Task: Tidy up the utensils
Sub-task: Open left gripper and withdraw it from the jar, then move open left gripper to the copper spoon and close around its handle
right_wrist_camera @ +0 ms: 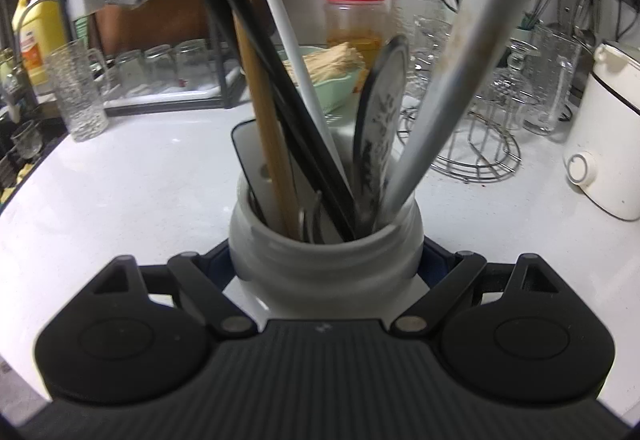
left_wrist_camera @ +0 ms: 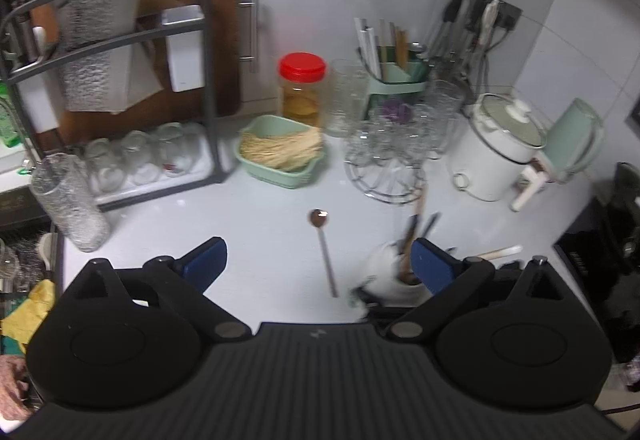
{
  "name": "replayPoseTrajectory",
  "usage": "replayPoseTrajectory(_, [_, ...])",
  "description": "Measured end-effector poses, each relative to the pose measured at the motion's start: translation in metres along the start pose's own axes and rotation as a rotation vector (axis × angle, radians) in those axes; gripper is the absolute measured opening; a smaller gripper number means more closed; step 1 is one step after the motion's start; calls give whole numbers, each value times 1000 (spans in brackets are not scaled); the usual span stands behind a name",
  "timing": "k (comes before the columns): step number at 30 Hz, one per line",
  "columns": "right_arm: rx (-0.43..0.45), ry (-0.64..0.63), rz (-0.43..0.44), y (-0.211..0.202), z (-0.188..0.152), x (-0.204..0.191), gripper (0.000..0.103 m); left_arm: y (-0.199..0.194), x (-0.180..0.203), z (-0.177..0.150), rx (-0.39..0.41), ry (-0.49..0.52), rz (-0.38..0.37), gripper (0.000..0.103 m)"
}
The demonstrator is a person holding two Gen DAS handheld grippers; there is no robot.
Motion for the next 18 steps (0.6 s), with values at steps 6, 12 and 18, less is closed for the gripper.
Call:
replayPoseTrajectory(6, [-2,7,-14,0,0,5,91,21,-13,-15,33,22,60,101])
replayPoseTrajectory(12, [3,22,-39,-1,-1,13,91,47,-21,-34,34,6,102,101])
replayPoseTrajectory(18, [1,38,-64,-4,-3,23,91,76,-29,-50,14,-54,125,101])
Point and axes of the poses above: each gripper's, at about its wrist camera, not at the fingertips, and y roughly the way its jaws point, x to its right, z to its top, the point moved 1 cm from there along y, roughly the way its jaws point, and after that the axes turned 6 degrees about x, right-handed, at the moved point
